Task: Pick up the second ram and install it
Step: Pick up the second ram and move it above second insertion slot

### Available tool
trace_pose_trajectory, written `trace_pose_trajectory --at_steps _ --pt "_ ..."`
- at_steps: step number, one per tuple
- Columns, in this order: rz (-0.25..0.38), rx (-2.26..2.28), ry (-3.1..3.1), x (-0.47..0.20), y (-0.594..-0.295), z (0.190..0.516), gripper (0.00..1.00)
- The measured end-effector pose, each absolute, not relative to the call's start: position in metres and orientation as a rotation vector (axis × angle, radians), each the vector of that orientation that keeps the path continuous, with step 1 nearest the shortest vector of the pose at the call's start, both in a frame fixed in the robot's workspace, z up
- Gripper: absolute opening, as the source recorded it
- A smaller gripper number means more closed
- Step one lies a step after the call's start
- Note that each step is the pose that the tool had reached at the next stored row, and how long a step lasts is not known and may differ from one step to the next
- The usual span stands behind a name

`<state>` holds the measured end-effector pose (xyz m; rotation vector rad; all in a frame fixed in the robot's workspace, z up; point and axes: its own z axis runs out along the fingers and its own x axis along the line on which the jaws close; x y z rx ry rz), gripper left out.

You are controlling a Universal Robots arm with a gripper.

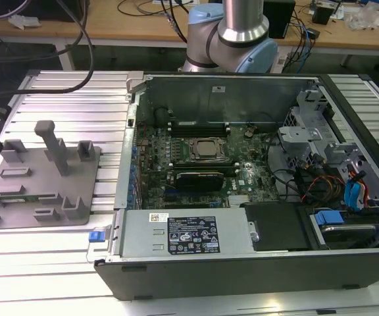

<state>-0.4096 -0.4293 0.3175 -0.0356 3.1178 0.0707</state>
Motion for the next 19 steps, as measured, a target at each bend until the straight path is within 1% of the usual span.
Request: trace_pose_trajectory --at_steps 6,19 --pt "0.074 -0.353 3.103 -0.4096 -0.4293 0.3173 0.08" --pt "0.078 -0.869 3.008 -0.4096 -0.4293 0.3164 0.08"
